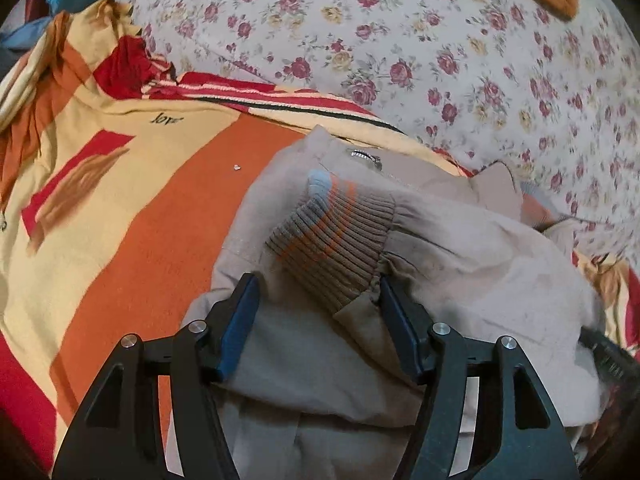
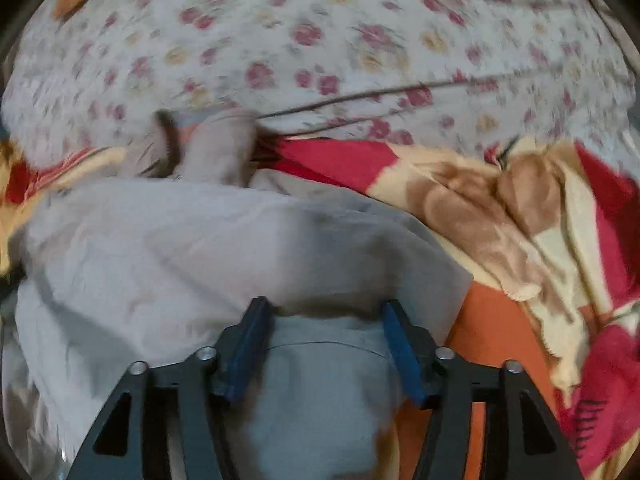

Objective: Fold large clothes

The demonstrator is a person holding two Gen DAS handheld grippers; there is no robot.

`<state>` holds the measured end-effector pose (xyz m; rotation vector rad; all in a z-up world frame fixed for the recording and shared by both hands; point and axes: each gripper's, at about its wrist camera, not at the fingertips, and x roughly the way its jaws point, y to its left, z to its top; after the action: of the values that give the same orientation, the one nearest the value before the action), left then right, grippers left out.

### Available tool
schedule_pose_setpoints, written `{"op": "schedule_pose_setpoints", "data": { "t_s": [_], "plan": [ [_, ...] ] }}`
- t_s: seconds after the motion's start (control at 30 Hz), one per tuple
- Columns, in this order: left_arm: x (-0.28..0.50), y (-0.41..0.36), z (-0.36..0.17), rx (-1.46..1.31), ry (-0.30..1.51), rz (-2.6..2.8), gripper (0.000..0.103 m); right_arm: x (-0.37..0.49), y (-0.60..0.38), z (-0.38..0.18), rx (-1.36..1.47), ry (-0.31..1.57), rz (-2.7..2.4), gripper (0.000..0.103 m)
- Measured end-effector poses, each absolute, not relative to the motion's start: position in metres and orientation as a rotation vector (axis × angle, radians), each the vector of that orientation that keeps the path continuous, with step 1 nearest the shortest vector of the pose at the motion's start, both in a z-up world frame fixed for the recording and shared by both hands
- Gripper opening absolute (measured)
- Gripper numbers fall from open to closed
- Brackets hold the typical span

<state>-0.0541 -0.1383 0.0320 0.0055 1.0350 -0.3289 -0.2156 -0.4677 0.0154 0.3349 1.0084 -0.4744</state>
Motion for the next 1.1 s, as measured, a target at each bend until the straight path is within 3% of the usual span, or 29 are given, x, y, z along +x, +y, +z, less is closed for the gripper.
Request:
{"op": "schedule_pose_setpoints", "data": {
  "t_s": [0.23, 0.4, 0.6, 0.87, 1.1],
  "plan": [
    [-0.065, -0.133, 0.038, -0.011, 1.030, -0.333, 0.063, -0.261, -0.441, 0.049, 0.314, 0.947, -0.389, 0.062],
    [-0.076, -0.134, 0.047, 0.004, 1.029, -0.333, 0.063, -0.267, -0.428, 0.018, 0.223, 1.042, -0.431, 0.066],
    [-0.095, -0.123, 0.067, 0.027, 1.010, -0.354, 0.063, -0.292, -0.435, 0.031, 0.386, 0.982, -0.379, 0.067],
    [-0.136, -0.073, 0.084, 0.014, 1.082, -0.480, 0.063, -0.367, -0.413, 0.073, 0.401, 0.936, -0.273, 0.075],
    [-0.193, -0.027, 0.077, 0.009, 1.172, -0.594, 0.066, -0.410, -0.399, 0.064, 0.396, 0.987, -0.259, 0.080]
  ]
}}
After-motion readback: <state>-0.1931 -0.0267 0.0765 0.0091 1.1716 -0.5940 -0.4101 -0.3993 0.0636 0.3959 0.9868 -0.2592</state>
